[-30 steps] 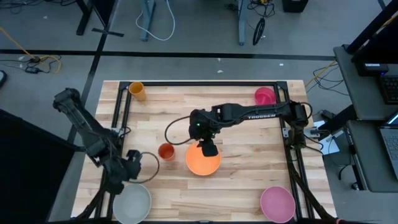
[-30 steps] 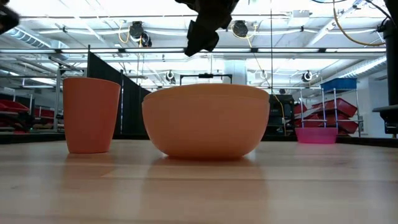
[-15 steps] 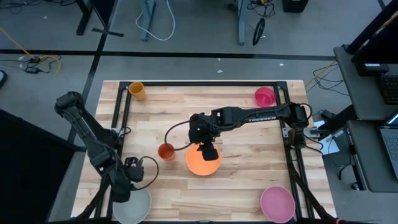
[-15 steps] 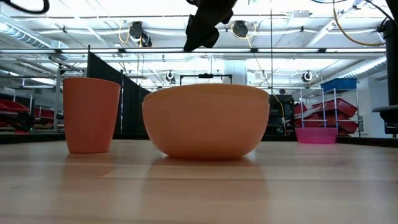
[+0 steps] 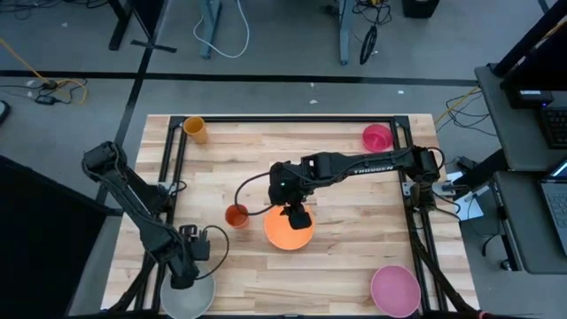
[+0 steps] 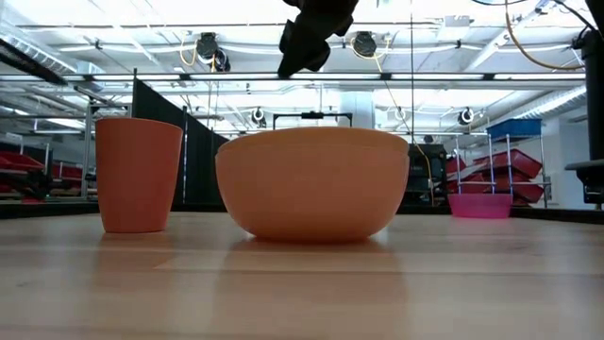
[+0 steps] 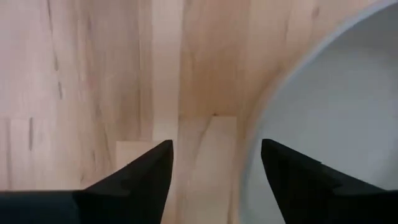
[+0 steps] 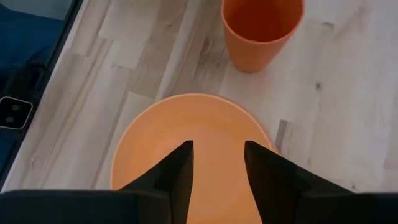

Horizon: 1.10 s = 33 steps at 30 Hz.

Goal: Nest bowls inside each other
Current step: Stack the gray bowl on top of the orange bowl

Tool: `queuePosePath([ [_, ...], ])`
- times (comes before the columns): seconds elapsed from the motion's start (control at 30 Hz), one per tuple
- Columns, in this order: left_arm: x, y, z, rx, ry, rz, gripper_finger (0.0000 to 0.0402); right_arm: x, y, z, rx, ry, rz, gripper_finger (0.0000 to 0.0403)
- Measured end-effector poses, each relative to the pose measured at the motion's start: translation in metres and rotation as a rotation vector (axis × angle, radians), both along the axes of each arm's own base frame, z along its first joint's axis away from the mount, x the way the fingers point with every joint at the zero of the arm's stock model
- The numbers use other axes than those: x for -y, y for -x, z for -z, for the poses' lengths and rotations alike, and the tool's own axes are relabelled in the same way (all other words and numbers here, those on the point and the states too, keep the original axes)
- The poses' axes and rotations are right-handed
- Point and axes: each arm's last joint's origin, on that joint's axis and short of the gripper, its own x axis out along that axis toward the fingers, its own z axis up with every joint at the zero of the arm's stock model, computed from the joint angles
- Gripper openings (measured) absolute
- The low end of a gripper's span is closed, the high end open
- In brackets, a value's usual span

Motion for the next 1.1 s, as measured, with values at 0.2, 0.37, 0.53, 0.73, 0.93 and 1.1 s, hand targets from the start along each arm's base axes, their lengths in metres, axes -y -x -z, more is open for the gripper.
queuePosePath([
  [0.2, 0.001, -0.003, 0.005, 0.012, -0.025, 0.02, 0.011, 0.004, 0.003, 0.002, -0.042, -0.006, 0.017, 0.0128],
  [0.37, 0.002, -0.007, 0.006, 0.021, -0.017, 0.058, 0.0013, 0.005, 0.006, 0.004, -0.082, -0.008, 0.031, 0.0128],
  [0.53, 0.0, -0.012, -0.001, 0.043, 0.006, 0.083, 0.0003, 0.005, 0.01, 0.006, -0.13, -0.008, 0.03, 0.0128],
  [0.73, -0.005, -0.024, -0.021, 0.116, 0.013, 0.108, 0.0, 0.01, 0.015, 0.007, -0.184, -0.004, 0.043, 0.0128],
  [0.93, -0.011, -0.033, -0.048, 0.138, -0.043, 0.139, 0.0, 0.02, 0.023, 0.004, -0.23, -0.005, 0.07, 0.0128],
  [1.1, -0.014, -0.04, -0.079, 0.214, -0.1, 0.188, 0.0, 0.022, 0.029, 0.006, -0.304, -0.004, 0.087, 0.0128],
])
